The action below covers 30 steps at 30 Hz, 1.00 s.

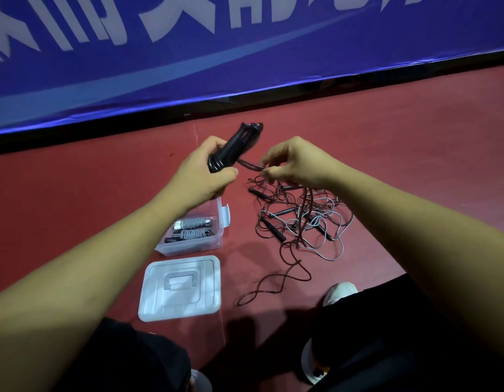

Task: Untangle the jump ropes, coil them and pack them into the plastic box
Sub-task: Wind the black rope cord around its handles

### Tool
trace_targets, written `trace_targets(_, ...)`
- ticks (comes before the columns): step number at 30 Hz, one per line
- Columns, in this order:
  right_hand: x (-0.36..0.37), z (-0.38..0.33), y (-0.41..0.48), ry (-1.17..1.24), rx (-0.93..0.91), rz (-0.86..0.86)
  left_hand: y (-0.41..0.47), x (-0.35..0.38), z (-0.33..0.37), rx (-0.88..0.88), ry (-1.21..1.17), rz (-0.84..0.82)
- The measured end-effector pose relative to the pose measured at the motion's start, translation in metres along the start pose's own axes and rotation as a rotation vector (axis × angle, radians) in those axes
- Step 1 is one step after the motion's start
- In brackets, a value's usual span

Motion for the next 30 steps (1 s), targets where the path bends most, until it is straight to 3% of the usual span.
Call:
trace_targets(6,0.025,-0.02,-0.006,-0.152,0.021,-0.102,0.013,-0.021,-0.022,-0.128,0.21,0.137)
trace_targets(12,0.034,-0.023,-0.015,-0.034,0.107,-0.22,0.014,-0.032,-0.018,-0.107,0.619,0.243)
trace_targets(15,0.029,-0.027,-0.016,-0.281,0.002,-0.214,0.017,-0.045,-0.03,-0.183,0.816,0.263)
trace_targets(19,0.021,-0.045,-0.016,-0.492,-0.185,0.0,0.016,-0.037,-0.051,-0.296,0.989,-0.012)
trace_targets(24,0.002,-0.053,-0.017,-0.48,-0.204,0.162,0.002,0.007,-0.054,-0.197,1.006,-0.377)
trace_targets(30,-0.021,-0.043,-0.014,-0.449,-0.145,0.229,-0.013,0.033,-0.026,-0.055,0.859,-0.52)
Point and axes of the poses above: each hand's wrist, its own y-axis towards the middle knuckle, its own x-axis out of the palm, z = x × y, the point moved 4 cm from there along y, towards the middle knuckle
